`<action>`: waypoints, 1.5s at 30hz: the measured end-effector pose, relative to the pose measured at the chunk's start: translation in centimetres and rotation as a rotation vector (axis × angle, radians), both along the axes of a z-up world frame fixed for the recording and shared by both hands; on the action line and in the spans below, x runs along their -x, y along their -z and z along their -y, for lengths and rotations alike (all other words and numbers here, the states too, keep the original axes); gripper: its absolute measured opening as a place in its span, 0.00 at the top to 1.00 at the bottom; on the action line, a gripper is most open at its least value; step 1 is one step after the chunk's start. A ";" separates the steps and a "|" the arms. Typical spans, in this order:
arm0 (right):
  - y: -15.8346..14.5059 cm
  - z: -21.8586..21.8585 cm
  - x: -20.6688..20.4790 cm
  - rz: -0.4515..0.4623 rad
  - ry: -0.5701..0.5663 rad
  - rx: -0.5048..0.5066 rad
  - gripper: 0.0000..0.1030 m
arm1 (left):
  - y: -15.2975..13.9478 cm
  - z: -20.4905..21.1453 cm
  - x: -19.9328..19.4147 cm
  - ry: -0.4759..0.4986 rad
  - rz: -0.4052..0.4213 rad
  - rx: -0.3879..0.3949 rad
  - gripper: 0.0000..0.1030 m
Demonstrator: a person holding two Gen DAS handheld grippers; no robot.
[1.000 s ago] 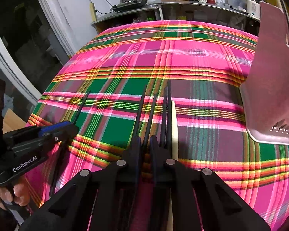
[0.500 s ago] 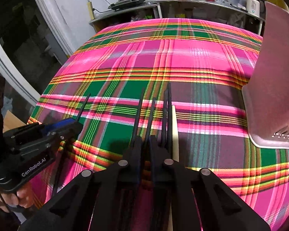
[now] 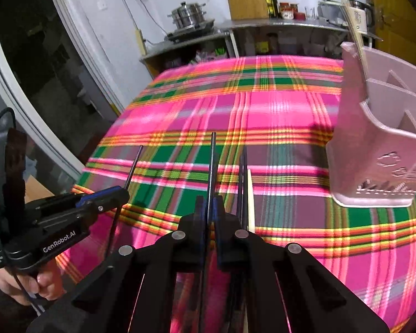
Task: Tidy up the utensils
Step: 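Grasp a black chopstick with the left tool while the right tool grasps another black chopstick, then lift both held black chopsticks and carry them toward the pink caddy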
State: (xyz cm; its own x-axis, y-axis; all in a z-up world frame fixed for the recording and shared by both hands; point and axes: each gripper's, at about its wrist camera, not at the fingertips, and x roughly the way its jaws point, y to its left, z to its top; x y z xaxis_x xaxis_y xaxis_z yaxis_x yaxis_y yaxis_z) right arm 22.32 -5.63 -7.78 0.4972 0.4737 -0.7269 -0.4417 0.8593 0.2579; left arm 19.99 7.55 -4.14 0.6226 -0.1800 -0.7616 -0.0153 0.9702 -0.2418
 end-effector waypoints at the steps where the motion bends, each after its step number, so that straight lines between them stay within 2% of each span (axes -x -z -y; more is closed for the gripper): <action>1: -0.3 0.2 0.2 0.006 0.002 -0.005 0.94 | -0.6 0.1 0.2 0.005 0.012 0.001 0.95; 11: -5.1 2.6 2.7 0.103 0.023 -0.065 0.95 | -6.7 1.6 2.3 0.058 0.132 0.014 0.95; 20: -7.8 4.3 4.1 0.172 0.041 -0.094 0.95 | -10.1 3.0 3.4 0.102 0.195 0.027 0.95; 28: -9.5 5.7 4.8 0.212 0.062 -0.101 0.95 | -11.8 4.3 2.9 0.143 0.219 0.033 0.95; 35: -10.0 7.1 5.5 0.226 0.094 -0.092 0.95 | -11.9 5.6 2.0 0.177 0.206 0.057 0.95; 45: -11.5 10.8 4.7 0.256 0.174 -0.085 0.95 | -12.6 8.9 -1.2 0.247 0.196 0.084 0.95</action>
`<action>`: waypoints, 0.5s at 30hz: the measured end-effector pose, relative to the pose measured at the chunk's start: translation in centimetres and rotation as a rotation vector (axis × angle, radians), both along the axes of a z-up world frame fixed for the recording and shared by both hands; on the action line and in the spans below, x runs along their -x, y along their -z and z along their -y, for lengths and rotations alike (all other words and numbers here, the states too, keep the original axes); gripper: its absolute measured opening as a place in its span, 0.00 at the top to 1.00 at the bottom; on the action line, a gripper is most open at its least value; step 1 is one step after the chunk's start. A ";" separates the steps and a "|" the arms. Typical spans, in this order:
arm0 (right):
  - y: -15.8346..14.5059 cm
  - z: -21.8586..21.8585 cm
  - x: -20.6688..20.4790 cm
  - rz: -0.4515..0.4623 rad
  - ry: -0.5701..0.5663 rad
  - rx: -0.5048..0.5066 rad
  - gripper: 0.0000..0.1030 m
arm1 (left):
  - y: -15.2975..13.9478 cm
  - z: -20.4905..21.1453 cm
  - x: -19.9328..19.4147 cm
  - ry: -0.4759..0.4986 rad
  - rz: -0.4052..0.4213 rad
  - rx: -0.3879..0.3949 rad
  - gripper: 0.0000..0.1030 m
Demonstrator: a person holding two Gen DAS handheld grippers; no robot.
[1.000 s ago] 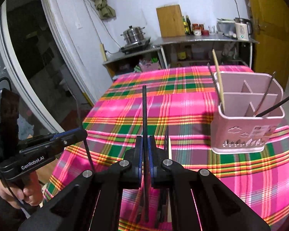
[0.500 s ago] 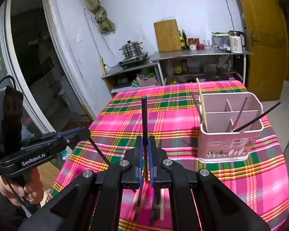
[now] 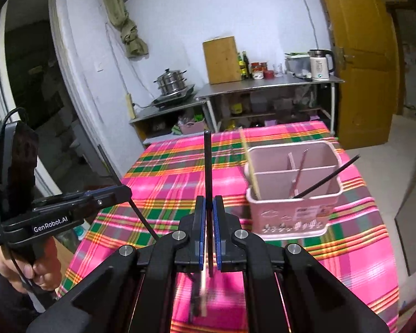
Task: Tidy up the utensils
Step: 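Lift both held black chopsticks and carry them toward the pink caddy, then lower both chopsticks into the pink caddy and open both tools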
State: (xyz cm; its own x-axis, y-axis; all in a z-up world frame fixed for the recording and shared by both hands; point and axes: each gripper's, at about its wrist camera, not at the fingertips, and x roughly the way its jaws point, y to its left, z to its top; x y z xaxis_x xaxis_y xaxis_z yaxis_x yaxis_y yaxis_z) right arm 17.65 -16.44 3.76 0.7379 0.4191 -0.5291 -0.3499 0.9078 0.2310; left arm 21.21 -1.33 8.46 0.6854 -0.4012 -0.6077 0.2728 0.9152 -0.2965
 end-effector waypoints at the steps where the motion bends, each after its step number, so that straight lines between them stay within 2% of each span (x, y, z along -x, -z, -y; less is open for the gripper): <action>1: -0.2 0.3 -0.1 0.003 0.006 0.000 0.95 | -0.2 0.3 -0.3 0.006 0.002 0.001 0.95; 15: -5.4 4.3 -2.6 0.118 0.107 -0.006 0.95 | -5.9 3.8 -5.3 0.047 0.087 0.066 0.95</action>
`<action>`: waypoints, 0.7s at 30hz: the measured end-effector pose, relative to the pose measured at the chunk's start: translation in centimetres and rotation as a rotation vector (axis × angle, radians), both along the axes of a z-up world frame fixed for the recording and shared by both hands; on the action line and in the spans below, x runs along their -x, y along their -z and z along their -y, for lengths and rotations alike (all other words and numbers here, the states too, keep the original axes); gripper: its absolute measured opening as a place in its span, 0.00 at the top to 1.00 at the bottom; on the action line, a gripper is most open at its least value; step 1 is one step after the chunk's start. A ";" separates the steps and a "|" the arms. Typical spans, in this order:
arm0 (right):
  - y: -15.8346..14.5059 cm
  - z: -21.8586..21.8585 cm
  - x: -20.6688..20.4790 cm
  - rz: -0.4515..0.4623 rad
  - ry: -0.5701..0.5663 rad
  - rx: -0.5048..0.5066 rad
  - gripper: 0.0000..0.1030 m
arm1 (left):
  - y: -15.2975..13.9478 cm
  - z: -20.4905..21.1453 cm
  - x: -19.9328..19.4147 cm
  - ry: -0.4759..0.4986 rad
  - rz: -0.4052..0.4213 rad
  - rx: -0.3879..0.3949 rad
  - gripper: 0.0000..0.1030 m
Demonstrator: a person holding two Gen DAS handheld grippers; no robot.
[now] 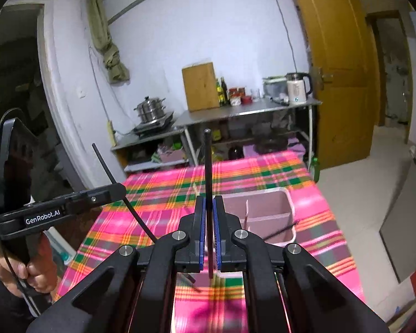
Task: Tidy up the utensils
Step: 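Lower both chopsticks into the pink caddy and open both tools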
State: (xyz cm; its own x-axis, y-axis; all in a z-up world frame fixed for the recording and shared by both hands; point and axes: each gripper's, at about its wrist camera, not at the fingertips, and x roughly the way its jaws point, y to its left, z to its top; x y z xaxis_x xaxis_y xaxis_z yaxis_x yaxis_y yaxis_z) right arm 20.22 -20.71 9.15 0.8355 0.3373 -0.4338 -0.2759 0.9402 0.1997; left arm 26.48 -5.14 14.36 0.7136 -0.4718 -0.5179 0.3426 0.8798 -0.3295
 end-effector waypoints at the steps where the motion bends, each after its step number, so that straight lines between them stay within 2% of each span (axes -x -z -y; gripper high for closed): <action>1: -0.4 0.2 -0.4 0.010 0.005 -0.001 0.95 | -0.5 0.1 -0.4 -0.002 0.010 0.004 0.95; 6: -1.7 0.3 -1.7 0.046 0.018 0.002 0.95 | -1.7 0.9 -2.4 -0.014 0.031 0.012 0.95; 10: -1.7 0.3 -2.9 0.057 0.030 0.011 0.95 | -1.5 1.6 -4.2 -0.022 0.031 0.009 0.95; 21: 1.2 0.3 -5.6 0.000 0.047 0.027 0.95 | 3.1 2.8 -6.9 -0.013 -0.032 0.002 0.95</action>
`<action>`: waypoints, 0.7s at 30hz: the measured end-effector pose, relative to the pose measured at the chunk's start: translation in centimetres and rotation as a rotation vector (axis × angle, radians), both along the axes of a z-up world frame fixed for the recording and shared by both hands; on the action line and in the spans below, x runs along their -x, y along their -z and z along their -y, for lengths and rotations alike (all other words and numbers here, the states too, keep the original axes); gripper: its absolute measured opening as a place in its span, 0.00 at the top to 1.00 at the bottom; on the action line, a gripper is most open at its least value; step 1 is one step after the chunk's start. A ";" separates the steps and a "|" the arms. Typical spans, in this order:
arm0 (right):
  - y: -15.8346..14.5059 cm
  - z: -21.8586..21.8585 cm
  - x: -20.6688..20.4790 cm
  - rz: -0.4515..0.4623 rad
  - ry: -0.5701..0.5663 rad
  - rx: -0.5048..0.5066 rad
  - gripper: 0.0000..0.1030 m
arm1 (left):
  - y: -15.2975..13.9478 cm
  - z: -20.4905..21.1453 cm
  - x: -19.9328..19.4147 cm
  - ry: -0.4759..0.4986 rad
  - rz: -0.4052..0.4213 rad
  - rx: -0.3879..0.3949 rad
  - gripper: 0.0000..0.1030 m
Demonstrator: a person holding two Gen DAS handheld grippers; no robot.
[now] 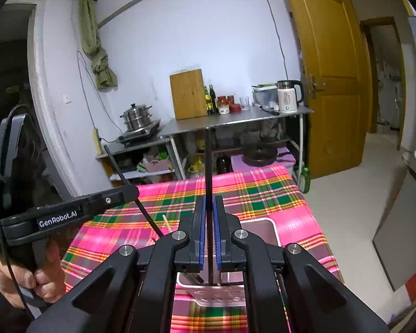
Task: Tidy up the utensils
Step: 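Lower both chopsticks into the pink caddy and open both tools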
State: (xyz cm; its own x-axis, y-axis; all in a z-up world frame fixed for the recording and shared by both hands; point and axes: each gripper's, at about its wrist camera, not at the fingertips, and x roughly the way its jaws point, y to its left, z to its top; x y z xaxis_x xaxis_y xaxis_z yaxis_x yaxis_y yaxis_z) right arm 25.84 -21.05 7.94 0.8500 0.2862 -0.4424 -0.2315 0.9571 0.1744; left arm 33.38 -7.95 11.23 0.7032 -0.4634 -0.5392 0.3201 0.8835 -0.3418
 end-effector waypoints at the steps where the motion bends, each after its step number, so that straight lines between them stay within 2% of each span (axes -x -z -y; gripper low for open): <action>1: 0.3 -0.1 -0.2 -0.006 0.000 0.003 0.95 | 0.3 0.1 -0.1 0.001 -0.005 -0.001 0.95; 14: 3.7 -0.2 -1.7 -0.109 -0.007 0.028 0.95 | 3.9 1.0 -0.4 0.028 -0.058 -0.045 0.95; 19: 3.8 0.3 -1.7 -0.124 0.009 0.028 0.94 | 4.0 0.7 -0.1 0.024 -0.066 -0.048 0.95; 21: 3.6 0.5 -1.5 -0.119 0.018 0.032 0.91 | 3.6 0.5 0.1 0.022 -0.059 -0.046 0.93</action>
